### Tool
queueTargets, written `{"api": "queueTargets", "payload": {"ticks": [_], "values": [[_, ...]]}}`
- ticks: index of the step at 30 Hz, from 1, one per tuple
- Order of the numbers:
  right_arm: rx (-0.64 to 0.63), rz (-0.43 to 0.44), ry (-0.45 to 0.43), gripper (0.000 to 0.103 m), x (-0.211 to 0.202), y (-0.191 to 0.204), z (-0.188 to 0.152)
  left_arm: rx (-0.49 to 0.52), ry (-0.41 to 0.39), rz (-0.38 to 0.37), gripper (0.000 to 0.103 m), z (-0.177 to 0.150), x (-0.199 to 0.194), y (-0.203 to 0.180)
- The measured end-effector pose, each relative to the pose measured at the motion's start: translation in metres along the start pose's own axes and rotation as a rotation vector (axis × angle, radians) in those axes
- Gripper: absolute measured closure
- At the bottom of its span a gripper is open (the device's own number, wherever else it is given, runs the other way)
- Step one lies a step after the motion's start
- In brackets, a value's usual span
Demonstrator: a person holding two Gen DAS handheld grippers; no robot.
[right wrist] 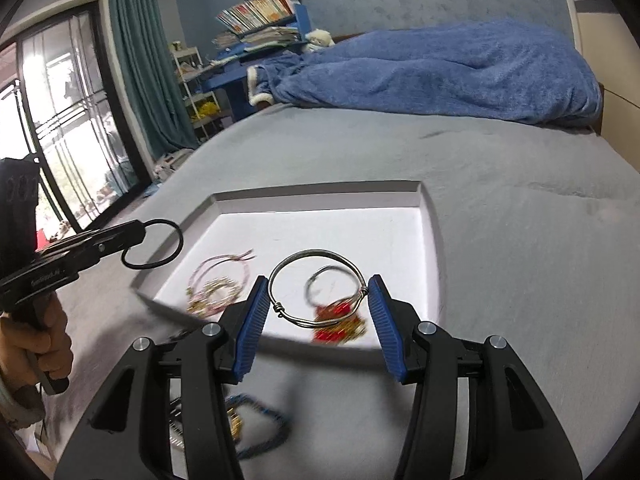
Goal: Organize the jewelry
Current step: 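Carry both items into the box and open both tools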
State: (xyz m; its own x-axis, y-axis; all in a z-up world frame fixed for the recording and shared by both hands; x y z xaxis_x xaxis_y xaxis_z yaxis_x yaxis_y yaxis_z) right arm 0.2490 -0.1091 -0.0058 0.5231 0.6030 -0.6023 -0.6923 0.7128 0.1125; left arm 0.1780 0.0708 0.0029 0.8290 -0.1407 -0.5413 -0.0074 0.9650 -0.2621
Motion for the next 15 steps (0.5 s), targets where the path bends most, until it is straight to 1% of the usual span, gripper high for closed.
{"api": "queueTargets", "payload": {"ticks": [3, 7, 9, 12, 15], "values": [[0.02, -0.011, 0.031, 0.052, 0.017, -0.011, 0.002, -0.02, 0.016, 0.016, 0.09, 0.001, 0.015, 0.007], [0.052, -0.01, 0.03, 0.052, 0.031, -0.019, 0.015, -0.049, 0.049, 0.042, 0.09, -0.005, 0.032, 0.016], [0.057, -0.018, 0.044, 0.053, 0.041, -0.022, 0.019, -0.05, 0.069, 0.062, 0.09, -0.01, 0.04, 0.02], [0.059, -0.039, 0.097, 0.053, 0.06, -0.025, 0.015, -0.035, 0.1, 0.089, 0.09, -0.02, 0.048, 0.024], [0.042, -0.046, 0.131, 0.052, 0.073, -0.023, 0.008, -0.02, 0.125, 0.096, 0.09, -0.028, 0.054, 0.024]]}}
Point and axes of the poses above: each gripper's, at about its wrist camera, not at the fingertips, and x roughly the way its jaws point, y to its left, z to its top, the point moved 6 cm from there along x, roughly the way its jaws point, and after that the axes turned 5 degrees about -x, right-handed, at the moved point
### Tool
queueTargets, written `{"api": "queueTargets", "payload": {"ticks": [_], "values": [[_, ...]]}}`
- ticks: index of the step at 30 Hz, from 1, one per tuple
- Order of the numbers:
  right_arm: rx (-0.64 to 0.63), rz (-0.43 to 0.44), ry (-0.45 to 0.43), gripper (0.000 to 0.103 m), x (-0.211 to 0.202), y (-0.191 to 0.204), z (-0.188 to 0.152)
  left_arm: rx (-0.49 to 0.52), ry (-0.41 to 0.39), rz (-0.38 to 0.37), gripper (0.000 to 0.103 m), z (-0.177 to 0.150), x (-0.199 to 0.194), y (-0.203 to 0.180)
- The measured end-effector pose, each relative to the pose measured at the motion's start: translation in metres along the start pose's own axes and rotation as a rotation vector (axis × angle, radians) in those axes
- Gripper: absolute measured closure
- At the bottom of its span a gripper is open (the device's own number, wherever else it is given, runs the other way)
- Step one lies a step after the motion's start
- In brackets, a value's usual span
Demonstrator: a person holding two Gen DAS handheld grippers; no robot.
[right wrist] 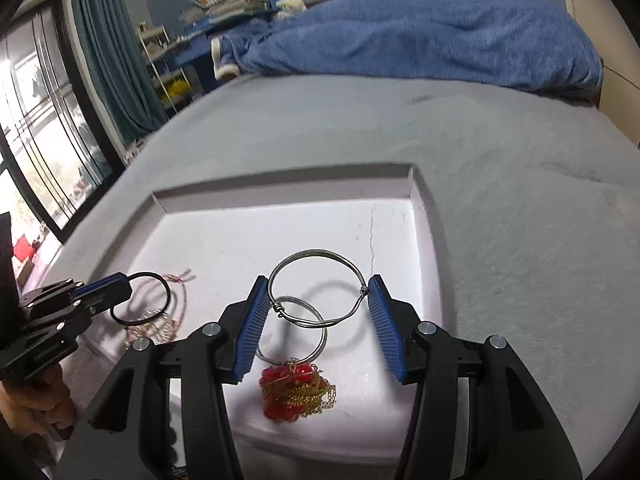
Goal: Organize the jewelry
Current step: 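Carry both items into the box and open both tools, then move both tools back over the black bead and blue beaded bracelets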
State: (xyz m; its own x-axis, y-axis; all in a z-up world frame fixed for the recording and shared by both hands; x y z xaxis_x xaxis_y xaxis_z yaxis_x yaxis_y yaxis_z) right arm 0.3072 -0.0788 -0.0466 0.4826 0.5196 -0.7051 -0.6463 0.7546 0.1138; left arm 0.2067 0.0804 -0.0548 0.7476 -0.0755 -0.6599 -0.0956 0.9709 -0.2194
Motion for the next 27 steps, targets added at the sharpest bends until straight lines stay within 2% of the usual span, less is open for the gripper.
{"api": "queueTargets", "payload": {"ticks": [3, 6, 8, 10, 15, 18, 19, 23, 27], "values": [[-0.023, -0.019, -0.001, 0.052, 0.003, 0.0, -0.001, 0.009, -0.008, 0.014, 0.086, 0.0, 0.0, 0.0], [-0.022, -0.012, -0.025, 0.048, -0.002, -0.001, -0.001, 0.021, -0.045, 0.025, 0.058, 0.0, -0.008, -0.002], [-0.013, -0.003, -0.08, 0.04, -0.014, -0.001, -0.003, 0.025, -0.085, 0.023, 0.031, -0.001, -0.015, -0.004], [0.001, -0.003, -0.119, 0.04, -0.025, -0.003, -0.007, 0.022, -0.141, 0.008, 0.025, -0.002, -0.028, -0.004], [0.074, -0.028, -0.201, 0.039, -0.053, -0.014, -0.025, 0.003, -0.202, 0.016, 0.021, -0.008, -0.045, -0.002], [0.144, -0.035, -0.25, 0.033, -0.074, -0.025, -0.042, -0.032, -0.217, 0.014, 0.019, -0.014, -0.054, 0.002], [0.163, -0.037, -0.254, 0.029, -0.079, -0.028, -0.048, -0.041, -0.218, 0.012, 0.019, -0.015, -0.056, 0.003], [0.197, -0.028, -0.274, 0.028, -0.096, -0.031, -0.06, -0.071, -0.227, 0.003, 0.019, -0.026, -0.069, 0.006], [0.172, -0.032, -0.265, 0.024, -0.104, -0.021, -0.07, -0.059, -0.223, 0.016, 0.018, -0.036, -0.076, -0.001]]}}
Point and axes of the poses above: each gripper's, at about its wrist camera, not at the fingertips, and x roughly the way its jaws point, y to its left, z to its top, the point moved 6 cm from there along x, roughly the way its jaws point, and after that the axes turned 5 degrees about -x, right-handed, at the moved point
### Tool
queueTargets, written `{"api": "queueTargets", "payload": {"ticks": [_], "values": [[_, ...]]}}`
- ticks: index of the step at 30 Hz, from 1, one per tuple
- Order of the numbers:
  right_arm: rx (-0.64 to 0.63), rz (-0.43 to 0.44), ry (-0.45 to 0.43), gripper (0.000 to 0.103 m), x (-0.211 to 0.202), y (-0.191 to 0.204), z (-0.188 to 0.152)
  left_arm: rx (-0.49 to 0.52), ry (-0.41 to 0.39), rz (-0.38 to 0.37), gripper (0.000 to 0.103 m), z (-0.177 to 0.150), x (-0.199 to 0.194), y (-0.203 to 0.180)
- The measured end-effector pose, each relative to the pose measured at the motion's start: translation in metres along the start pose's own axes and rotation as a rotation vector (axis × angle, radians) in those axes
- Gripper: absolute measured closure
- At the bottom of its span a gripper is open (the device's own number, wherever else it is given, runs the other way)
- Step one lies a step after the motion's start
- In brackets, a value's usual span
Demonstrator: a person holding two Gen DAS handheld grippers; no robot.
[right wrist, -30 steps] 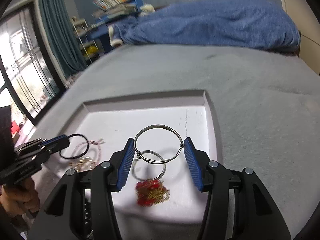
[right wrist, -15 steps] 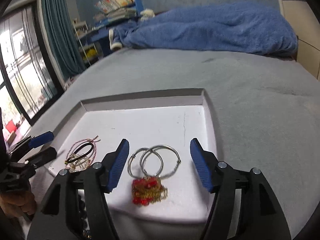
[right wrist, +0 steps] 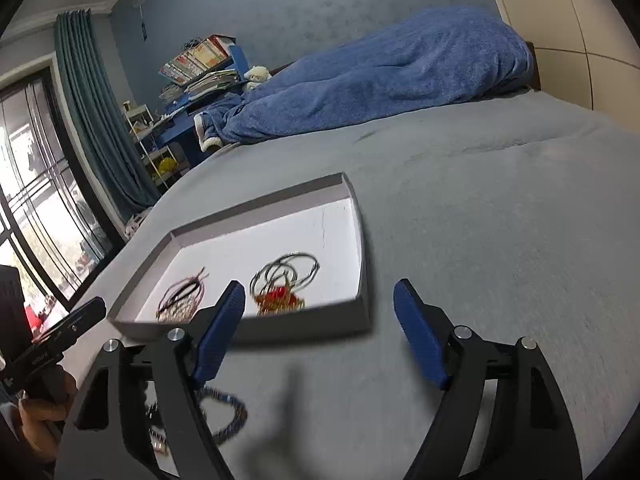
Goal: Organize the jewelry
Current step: 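Move both tools back over the black bead and blue beaded bracelets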
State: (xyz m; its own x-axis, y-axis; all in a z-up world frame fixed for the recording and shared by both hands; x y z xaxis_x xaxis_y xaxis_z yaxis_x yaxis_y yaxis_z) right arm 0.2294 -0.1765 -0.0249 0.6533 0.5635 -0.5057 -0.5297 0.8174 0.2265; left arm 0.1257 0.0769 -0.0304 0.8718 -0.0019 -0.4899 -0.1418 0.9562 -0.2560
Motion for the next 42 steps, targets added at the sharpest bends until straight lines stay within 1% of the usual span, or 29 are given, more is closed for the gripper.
{"api": "queueTargets", "payload": {"ticks": [8, 15, 21, 26, 30, 31, 33, 35, 36, 38, 40, 42], "values": [[-0.105, 0.007, 0.054, 0.019, -0.012, 0.029, -0.022, 0.099, 0.04, -0.023, 0.014, -0.022, -0.013, -0.029], [-0.108, 0.028, 0.091, 0.018, -0.024, 0.037, -0.038, 0.14, 0.085, -0.071, 0.013, -0.04, -0.021, -0.044], [-0.111, 0.04, 0.111, 0.017, -0.028, 0.039, -0.045, 0.161, 0.11, -0.104, 0.013, -0.047, -0.023, -0.05], [-0.129, 0.044, 0.126, 0.017, -0.027, 0.043, -0.047, 0.193, 0.13, -0.122, 0.016, -0.051, -0.021, -0.057], [-0.137, 0.045, 0.138, 0.017, -0.025, 0.045, -0.048, 0.205, 0.156, -0.112, 0.017, -0.055, -0.016, -0.059], [-0.138, 0.045, 0.14, 0.017, -0.024, 0.045, -0.049, 0.204, 0.171, -0.101, 0.018, -0.056, -0.013, -0.058], [-0.141, 0.044, 0.143, 0.017, -0.024, 0.045, -0.049, 0.194, 0.213, -0.086, 0.025, -0.059, -0.004, -0.055], [-0.146, 0.042, 0.148, 0.017, -0.023, 0.046, -0.049, 0.175, 0.251, -0.086, 0.037, -0.06, 0.003, -0.052], [-0.148, 0.041, 0.15, 0.017, -0.022, 0.046, -0.05, 0.153, 0.271, -0.093, 0.039, -0.061, 0.006, -0.048], [-0.161, 0.034, 0.161, 0.017, -0.02, 0.049, -0.051, 0.099, 0.289, -0.103, 0.045, -0.059, 0.011, -0.04], [-0.181, 0.022, 0.18, 0.017, -0.016, 0.052, -0.053, 0.033, 0.304, -0.123, 0.047, -0.057, 0.016, -0.031], [-0.202, 0.008, 0.204, 0.018, -0.011, 0.055, -0.056, 0.004, 0.318, -0.117, 0.05, -0.057, 0.02, -0.025]]}}
Point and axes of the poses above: each gripper's, at about its wrist camera, not at the fingertips, and x roughly the way its jaws point, y to its left, z to its top, the point moved 6 cm from there along x, roughly the way its jaws point, and after that the axes turned 5 degrees about -x, right-handed, at the moved point
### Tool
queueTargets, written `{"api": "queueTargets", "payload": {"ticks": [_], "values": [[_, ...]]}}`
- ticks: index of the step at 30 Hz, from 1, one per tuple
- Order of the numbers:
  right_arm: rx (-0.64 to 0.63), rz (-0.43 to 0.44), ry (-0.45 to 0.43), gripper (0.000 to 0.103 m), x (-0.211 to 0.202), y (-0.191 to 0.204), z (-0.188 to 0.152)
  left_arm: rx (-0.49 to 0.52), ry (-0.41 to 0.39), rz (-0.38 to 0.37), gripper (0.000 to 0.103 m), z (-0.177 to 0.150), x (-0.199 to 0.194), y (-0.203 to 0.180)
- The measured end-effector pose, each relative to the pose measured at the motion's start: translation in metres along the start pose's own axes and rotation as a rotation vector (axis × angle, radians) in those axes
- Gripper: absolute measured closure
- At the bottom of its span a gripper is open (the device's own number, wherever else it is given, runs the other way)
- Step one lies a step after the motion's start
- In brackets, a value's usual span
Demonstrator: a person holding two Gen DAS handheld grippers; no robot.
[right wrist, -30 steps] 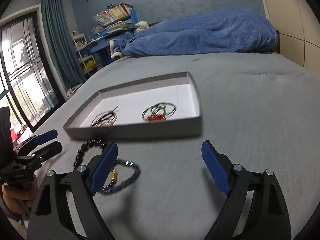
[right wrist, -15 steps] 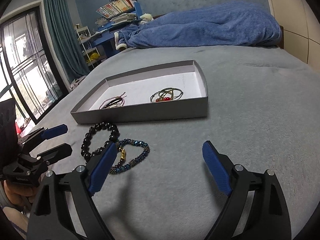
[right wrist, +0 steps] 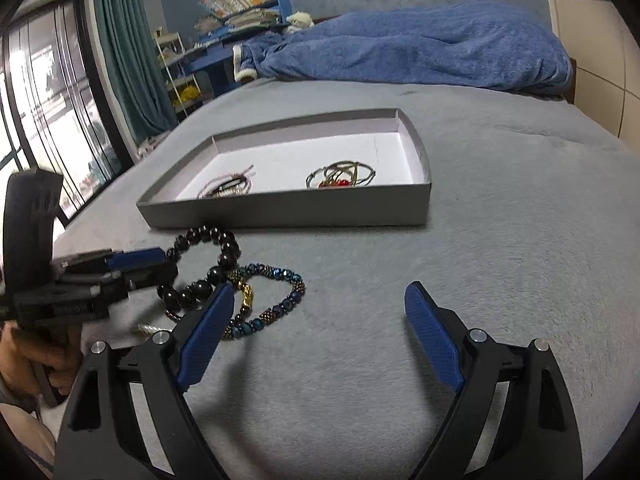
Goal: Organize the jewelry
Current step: 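Move both tools back over the black bead and blue beaded bracelets, then grasp the black bead bracelet with the left tool while the right tool grasps the blue beaded bracelet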
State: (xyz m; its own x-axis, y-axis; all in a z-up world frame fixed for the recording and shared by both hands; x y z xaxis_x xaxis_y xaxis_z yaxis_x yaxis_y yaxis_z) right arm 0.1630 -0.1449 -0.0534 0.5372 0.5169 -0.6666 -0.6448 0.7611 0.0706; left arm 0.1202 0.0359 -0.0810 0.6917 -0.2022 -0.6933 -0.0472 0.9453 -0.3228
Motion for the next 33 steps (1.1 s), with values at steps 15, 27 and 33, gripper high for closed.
{"api": "queueTargets", "payload": {"ticks": [15, 27, 33], "values": [[-0.074, -0.024, 0.062, 0.074, 0.013, 0.013, -0.007, -0.038, -0.087, 0.092, 0.088, 0.003, -0.013, 0.01], [-0.024, 0.006, 0.051, 0.08, 0.013, 0.003, -0.002, -0.039, -0.077, 0.08, 0.063, 0.004, -0.01, 0.01], [-0.048, 0.025, 0.104, 0.076, 0.026, 0.009, -0.001, 0.005, -0.005, 0.117, 0.05, 0.0, 0.004, 0.004]]}}
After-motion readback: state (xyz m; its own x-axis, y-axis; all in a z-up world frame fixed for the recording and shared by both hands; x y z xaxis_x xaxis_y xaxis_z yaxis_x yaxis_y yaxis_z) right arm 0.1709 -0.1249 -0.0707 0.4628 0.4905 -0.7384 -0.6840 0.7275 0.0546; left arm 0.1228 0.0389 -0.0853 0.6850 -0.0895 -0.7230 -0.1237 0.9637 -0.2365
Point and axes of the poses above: each gripper's, at about its wrist camera, not at the fingertips, and x roughly the way its jaws point, y to its left, z to its top, the point moved 6 cm from there along x, roughly the way its jaws point, and after that the axes turned 5 degrees about -x, right-handed, at the moved point
